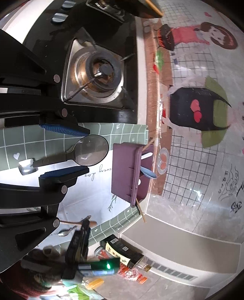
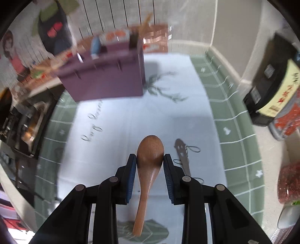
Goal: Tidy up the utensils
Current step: 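Lift the wooden spoon and dark spoon off the mat with both tools, then carry both spoons over the purple holder and release them inside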
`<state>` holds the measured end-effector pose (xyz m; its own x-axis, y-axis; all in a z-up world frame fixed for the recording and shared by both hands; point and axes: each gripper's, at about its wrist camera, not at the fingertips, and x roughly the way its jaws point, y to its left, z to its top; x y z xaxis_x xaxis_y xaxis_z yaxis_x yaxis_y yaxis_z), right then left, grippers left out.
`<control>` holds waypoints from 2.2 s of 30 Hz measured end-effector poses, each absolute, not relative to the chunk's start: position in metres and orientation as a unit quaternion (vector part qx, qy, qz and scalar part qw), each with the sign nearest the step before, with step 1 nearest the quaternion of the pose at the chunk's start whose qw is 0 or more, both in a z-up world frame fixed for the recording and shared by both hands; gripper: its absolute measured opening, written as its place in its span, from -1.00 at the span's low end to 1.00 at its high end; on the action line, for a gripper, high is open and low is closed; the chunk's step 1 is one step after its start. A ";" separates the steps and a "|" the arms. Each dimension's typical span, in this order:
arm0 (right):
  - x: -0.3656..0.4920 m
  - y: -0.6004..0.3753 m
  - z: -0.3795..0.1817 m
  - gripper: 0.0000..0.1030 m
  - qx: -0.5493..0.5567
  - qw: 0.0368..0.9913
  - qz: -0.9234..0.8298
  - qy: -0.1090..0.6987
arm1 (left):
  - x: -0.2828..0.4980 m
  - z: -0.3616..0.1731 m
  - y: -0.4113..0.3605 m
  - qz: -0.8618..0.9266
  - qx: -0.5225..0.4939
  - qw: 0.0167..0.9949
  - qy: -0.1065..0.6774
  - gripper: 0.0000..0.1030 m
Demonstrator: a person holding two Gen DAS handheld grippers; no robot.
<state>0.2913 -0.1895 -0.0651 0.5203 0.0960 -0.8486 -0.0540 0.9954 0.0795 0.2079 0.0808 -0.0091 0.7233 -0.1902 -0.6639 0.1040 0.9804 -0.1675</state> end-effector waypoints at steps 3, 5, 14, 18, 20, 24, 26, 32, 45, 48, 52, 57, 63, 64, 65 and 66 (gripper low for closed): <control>0.279 -0.189 -0.046 -0.47 0.026 0.887 0.042 0.460 | 0.206 -0.003 0.078 -0.083 -0.054 0.929 0.358 -0.35; 0.272 -0.188 -0.038 -0.47 0.028 0.893 0.039 0.448 | 0.205 -0.001 0.076 -0.087 -0.051 0.929 0.356 -0.35; 0.250 -0.181 -0.021 -0.48 0.020 0.904 0.040 0.424 | 0.195 0.004 0.071 -0.097 -0.038 0.930 0.352 -0.35; 0.244 -0.179 -0.017 -0.48 0.016 0.908 0.042 0.417 | 0.193 0.003 0.072 -0.096 -0.040 0.930 0.353 -0.35; 0.242 -0.178 -0.016 -0.48 0.011 0.910 0.042 0.412 | 0.192 0.003 0.071 -0.097 -0.037 0.930 0.352 -0.35; 0.239 -0.176 -0.008 -0.48 0.007 0.915 0.045 0.401 | 0.191 0.006 0.069 -0.098 -0.030 0.932 0.348 -0.35; 0.237 -0.176 -0.002 -0.48 0.007 0.918 0.047 0.395 | 0.192 0.011 0.068 -0.099 -0.028 0.934 0.342 -0.35; 0.235 -0.176 0.039 -0.48 -0.006 0.935 0.050 0.351 | 0.203 0.041 0.063 -0.114 -0.026 0.943 0.313 -0.35; 0.282 -0.179 0.178 -0.48 -0.054 0.970 0.032 0.237 | 0.276 0.170 0.049 -0.122 -0.009 0.973 0.194 -0.35; 0.304 -0.179 0.187 -0.48 -0.060 0.970 0.024 0.235 | 0.302 0.175 0.046 -0.114 -0.008 0.974 0.195 -0.35; 0.327 -0.175 0.186 -0.48 -0.067 0.969 0.030 0.237 | 0.337 0.160 0.042 -0.110 -0.010 0.971 0.214 -0.35; 0.353 -0.165 0.170 -0.48 -0.081 0.964 0.047 0.247 | 0.371 0.131 0.036 -0.104 -0.010 0.965 0.240 -0.35; 0.388 -0.164 0.143 -0.47 -0.064 0.957 0.065 0.276 | 0.404 0.103 0.034 -0.101 -0.021 0.958 0.266 -0.35; 0.394 -0.165 0.136 -0.47 -0.060 0.955 0.069 0.284 | 0.407 0.100 0.034 -0.100 -0.023 0.958 0.269 -0.35; 0.398 -0.165 0.132 -0.47 -0.058 0.953 0.072 0.289 | 0.410 0.097 0.034 -0.099 -0.024 0.957 0.273 -0.35; 0.402 -0.166 0.127 -0.47 -0.055 0.951 0.076 0.295 | 0.414 0.093 0.034 -0.098 -0.026 0.956 0.276 -0.35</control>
<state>0.4021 -0.1658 0.1275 0.8150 0.1117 -0.5685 -0.1762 0.9826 -0.0595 0.4141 0.0343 0.0932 0.8278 -0.2024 -0.5233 0.1740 0.9793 -0.1035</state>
